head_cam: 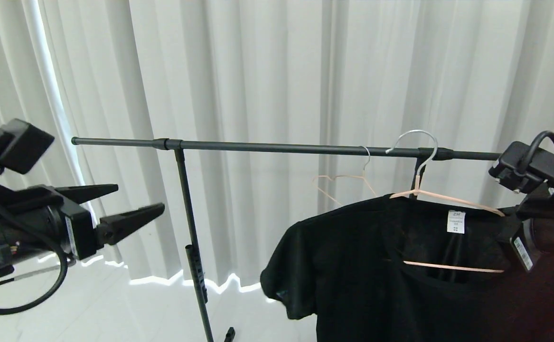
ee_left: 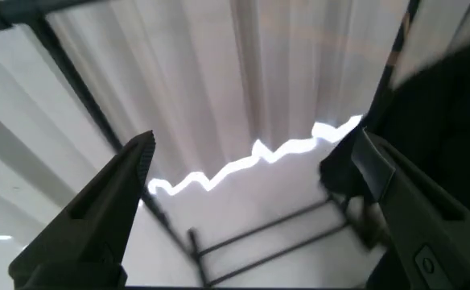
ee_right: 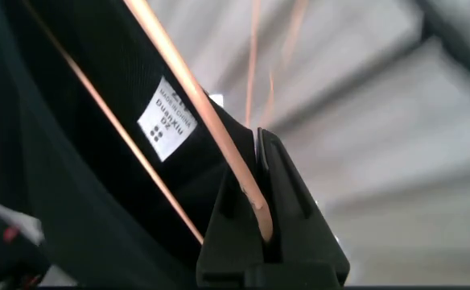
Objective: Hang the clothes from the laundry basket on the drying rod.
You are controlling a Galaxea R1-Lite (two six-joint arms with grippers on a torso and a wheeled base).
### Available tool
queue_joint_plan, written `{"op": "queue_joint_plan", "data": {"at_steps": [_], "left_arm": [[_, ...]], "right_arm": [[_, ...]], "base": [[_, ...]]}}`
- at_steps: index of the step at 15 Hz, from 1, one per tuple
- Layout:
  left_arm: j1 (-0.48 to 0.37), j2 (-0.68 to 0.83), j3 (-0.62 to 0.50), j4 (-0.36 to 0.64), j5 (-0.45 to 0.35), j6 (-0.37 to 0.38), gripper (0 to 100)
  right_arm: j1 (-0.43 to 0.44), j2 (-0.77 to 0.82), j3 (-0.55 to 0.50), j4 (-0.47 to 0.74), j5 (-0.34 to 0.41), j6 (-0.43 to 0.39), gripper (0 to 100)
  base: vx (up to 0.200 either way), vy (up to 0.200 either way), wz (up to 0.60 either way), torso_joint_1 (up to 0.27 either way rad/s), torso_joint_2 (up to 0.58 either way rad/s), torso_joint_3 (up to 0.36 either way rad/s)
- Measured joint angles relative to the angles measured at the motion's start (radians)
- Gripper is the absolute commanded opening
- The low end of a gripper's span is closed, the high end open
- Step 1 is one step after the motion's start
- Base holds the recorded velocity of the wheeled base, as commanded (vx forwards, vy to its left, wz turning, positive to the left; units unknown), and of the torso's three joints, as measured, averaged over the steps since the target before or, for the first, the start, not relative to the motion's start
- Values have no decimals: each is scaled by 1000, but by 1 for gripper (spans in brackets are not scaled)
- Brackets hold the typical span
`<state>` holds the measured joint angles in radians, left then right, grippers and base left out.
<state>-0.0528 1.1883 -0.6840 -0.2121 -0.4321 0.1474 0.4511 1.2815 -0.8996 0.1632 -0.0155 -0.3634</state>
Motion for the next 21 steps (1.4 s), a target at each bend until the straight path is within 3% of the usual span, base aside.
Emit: {"op": "queue_joint_plan", "data": {"at_steps": [1, 3, 4, 6, 7, 10, 13, 21], "left_arm": [[1, 3, -43, 33, 1, -38, 100], [4, 8, -88, 100, 21, -44, 100], [4, 10, -90, 177, 88, 1, 100], [6, 21, -59, 235, 297, 114, 100], [3, 28, -36, 222, 318, 136, 100], [-16, 46, -13, 168, 325, 148, 100], [-19, 58, -10, 144, 328, 147, 100], [-21, 63, -12, 145, 331, 148, 100]], "right_arm": [[-3, -1, 0, 19, -52, 36, 0], [-8, 1, 1, 57, -138, 106, 0], [-7, 2, 1, 90, -175, 170, 0], [-8, 4, 0, 185, -250, 253, 0], [-8, 4, 0, 210, -276, 289, 0], [-8, 6, -1, 247, -303, 364, 0], [-8, 9, -1, 247, -305, 379, 0], [-7, 19, -1, 241, -308, 380, 0]], "base": [[0, 0, 0, 0, 0, 0], [0, 0, 0, 0, 0, 0], [0, 0, 0, 0, 0, 0], [0, 0, 0, 0, 0, 0], [0, 0, 0, 0, 0, 0], [0, 0, 0, 0, 0, 0], [0, 0, 0, 0, 0, 0], [0, 200, 0, 1, 2, 2]]}}
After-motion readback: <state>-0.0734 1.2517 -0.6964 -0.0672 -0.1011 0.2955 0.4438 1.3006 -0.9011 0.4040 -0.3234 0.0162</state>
